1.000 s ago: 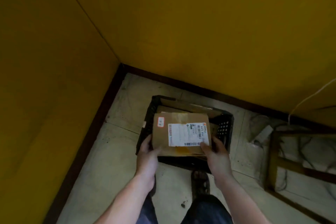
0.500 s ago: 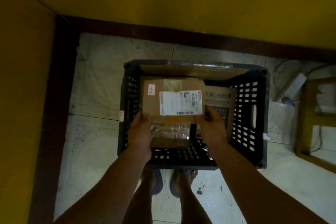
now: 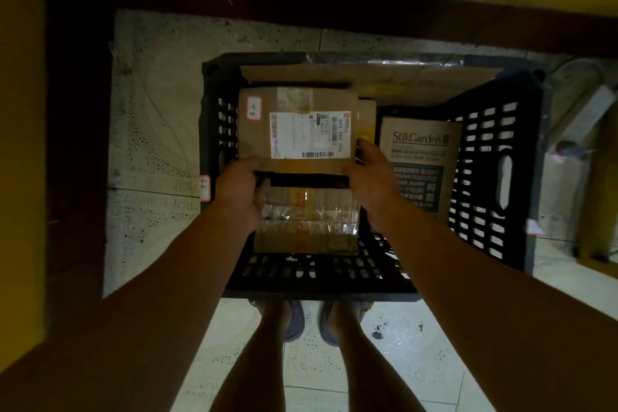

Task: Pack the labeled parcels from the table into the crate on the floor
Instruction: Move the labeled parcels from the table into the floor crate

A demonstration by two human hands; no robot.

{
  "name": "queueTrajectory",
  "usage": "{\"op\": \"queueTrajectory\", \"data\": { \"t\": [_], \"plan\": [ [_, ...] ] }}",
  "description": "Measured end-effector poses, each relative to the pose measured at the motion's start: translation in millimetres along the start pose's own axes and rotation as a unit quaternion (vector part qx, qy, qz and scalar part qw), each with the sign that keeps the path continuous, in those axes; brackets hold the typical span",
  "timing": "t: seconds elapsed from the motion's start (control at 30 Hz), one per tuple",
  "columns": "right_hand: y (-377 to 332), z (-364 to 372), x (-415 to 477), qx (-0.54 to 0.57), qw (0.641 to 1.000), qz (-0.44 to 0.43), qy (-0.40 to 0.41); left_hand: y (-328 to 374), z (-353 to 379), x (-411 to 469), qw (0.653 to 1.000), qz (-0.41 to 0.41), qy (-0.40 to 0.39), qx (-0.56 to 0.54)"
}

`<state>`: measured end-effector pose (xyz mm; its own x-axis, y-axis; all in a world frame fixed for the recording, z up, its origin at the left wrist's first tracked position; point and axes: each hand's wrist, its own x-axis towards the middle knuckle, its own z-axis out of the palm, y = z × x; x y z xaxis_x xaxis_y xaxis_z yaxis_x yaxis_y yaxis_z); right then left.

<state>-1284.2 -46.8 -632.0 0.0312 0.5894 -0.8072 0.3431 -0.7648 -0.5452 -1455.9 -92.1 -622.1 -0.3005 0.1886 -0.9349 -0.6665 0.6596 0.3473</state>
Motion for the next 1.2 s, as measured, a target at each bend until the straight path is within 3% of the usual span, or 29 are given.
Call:
{"op": "queueTrajectory", "data": {
  "t": [0.2,0.37,0.53,0.77,0.97,1.2],
  "plan": [
    [-32.1,-50.0,-54.2,-0.028,0.999,0.032,0.013,1.1,-5.9,-79.6,1.0,-0.003,-0.009,0.028],
    [-80.1,-86.0,-135.0,-0.005,1.0,0.025,0.013,18.2,2.2,-178.0,0.986,0.082,-0.074,0.124],
    [-123.9,-119.1,-238.2,-0.014,0.999,-0.027,0.042,46.5,10.6,-277.6,0.973,0.132,-0.131,0.14],
    [-163.0,-180.0,-406.7,0.062,0.987,-0.084,0.121,55.1,0.5,-432.6,0.936,0.199,-0.192,0.22],
    [-159.6,-246.9,-514.4,0.086,0.965,-0.138,0.207,49.4,21.9,-540.9,0.88,0.261,-0.283,0.277],
    [-112.7,-351.9,-594.5,0.153,0.928,-0.18,0.288,-5.3,100.3,-647.7,0.804,0.328,-0.378,0.322]
  ]
}}
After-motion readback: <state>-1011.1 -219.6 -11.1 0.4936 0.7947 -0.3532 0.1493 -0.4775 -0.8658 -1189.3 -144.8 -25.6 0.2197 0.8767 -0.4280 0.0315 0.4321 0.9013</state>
